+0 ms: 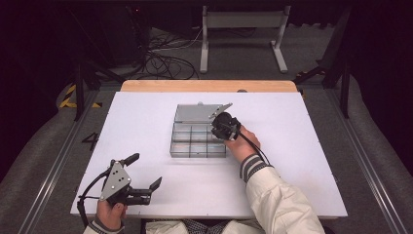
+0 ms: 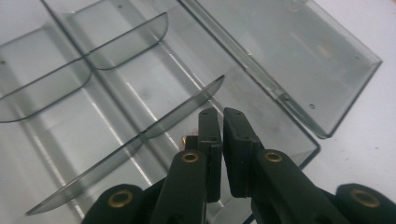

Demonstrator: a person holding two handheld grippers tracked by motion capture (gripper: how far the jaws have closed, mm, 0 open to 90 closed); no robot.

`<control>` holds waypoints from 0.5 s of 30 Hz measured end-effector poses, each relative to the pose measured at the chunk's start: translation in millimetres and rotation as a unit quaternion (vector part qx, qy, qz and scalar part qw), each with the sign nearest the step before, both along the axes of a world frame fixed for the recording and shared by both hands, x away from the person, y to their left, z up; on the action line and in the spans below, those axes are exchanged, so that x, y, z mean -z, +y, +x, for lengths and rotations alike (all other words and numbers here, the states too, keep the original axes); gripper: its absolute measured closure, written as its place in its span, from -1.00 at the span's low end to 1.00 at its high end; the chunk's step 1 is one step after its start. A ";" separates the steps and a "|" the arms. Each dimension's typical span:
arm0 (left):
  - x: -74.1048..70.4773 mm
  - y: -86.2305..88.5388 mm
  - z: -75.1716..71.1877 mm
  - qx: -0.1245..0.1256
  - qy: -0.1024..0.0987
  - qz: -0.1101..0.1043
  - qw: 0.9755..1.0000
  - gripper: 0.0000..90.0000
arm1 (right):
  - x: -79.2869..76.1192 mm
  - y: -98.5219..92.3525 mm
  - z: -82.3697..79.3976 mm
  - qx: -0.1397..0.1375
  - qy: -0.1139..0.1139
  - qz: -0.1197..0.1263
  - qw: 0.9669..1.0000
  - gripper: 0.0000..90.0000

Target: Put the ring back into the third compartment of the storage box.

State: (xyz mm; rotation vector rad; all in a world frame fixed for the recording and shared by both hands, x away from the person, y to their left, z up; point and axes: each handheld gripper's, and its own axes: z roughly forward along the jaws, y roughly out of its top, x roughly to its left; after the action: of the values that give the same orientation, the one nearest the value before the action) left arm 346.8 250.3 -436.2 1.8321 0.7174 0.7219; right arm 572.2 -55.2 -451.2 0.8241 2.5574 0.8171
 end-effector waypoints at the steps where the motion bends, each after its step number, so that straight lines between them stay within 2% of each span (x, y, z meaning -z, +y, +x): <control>1: 0.0 0.2 -0.1 0.000 0.000 0.001 1.000 -0.93 | 0.0 0.1 -0.2 0.008 -0.009 -0.002 1.000 0.76; 5: -0.2 0.9 0.0 0.000 -0.002 0.002 1.000 -0.93 | -1.5 -1.4 -0.6 0.010 -0.017 0.001 1.000 0.71; 10: -0.2 0.8 -0.1 0.000 -0.002 0.002 1.000 -0.93 | -5.0 -4.0 -1.9 0.010 -0.014 0.011 1.000 0.66; 15: 0.0 0.9 0.1 -0.001 0.000 0.002 1.000 -0.93 | -10.8 -8.8 -3.8 0.012 -0.001 0.034 0.999 0.50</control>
State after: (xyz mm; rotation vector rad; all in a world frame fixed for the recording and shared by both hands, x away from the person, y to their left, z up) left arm 347.0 251.1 -436.2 1.8348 0.7172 0.7253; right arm 568.4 -64.0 -440.4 0.8737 2.5257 0.9018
